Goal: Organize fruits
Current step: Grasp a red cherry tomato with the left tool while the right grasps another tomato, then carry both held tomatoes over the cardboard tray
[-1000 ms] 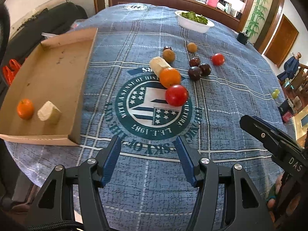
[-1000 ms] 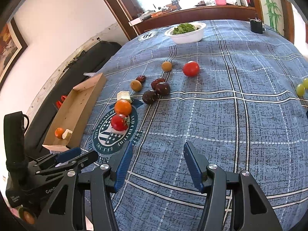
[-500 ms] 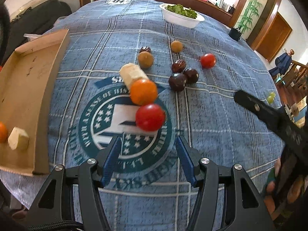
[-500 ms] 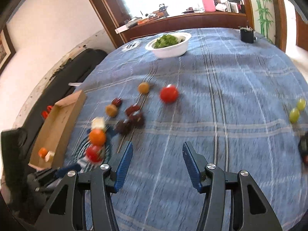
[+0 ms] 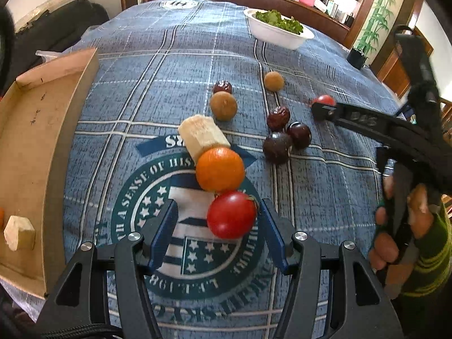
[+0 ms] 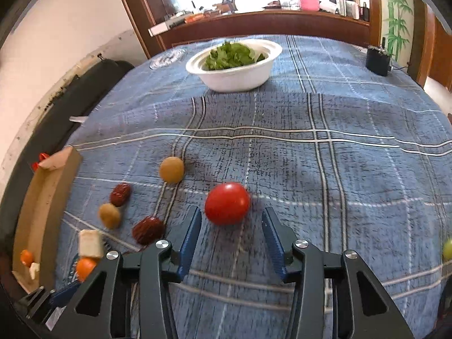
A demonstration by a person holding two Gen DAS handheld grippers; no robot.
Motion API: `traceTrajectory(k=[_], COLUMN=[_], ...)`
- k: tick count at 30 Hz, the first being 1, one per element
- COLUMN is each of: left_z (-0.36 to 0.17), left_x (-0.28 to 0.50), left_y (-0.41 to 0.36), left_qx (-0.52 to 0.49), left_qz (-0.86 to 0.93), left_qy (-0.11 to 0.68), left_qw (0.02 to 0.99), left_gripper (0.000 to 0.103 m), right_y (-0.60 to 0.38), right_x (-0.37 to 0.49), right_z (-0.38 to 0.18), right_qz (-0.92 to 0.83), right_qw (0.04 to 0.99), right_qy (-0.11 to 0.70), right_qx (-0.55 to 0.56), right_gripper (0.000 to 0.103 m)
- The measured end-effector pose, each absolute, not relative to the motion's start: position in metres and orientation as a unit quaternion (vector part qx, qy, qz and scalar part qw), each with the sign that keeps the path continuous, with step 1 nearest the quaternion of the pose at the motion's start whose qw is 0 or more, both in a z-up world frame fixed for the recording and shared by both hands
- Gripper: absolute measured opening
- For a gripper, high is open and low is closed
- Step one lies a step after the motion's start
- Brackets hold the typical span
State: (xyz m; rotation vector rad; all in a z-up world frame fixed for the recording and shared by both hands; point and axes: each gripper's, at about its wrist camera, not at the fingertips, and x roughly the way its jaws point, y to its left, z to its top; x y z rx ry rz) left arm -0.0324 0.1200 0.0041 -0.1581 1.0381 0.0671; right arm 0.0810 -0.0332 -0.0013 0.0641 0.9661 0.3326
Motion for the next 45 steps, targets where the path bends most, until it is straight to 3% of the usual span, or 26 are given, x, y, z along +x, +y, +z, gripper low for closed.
traceTrajectory(k=[3,4,5,20,45], left_z=[0.004,0.004,0.005,0.03,0.063], left_x=[-0.032,-0.032,-0.032,-0.068,-0.114], left_y=[0.118,0.117,0.117,0.153,0.202], left_qx=[-0.07,-0.073,-0.078,-0.093,-0.099], left_qz=[0.041,0.033,0.025,0.072,0.15], left_qy=[0.486,0.483,0.484,0.468,0.416], left_qw=[0.87,0.872,0.871,0.876,0.892], left_gripper=[0.046,0.033,0.029,0.029,0.029], right_y=[-0.025,-0.024,-0.024,-0.037,0.05], right_x=[0.081,0.079,0.078,0.013,-0.077], right_z=[-0.005,-0.004,-0.004,0.03,0.06], right_qz=[0.162,0.161,0.161,0.219,0.325], right_qw=[0.878,0.879,0.88,0.877,0.852], right_qy=[0.45,0.448,0.446,0.417,0.408], right_qx=[0.002,-0.003,-0.006,0.099,0.041], right_gripper=[0.036,0.036,0.036,0.035,0.035])
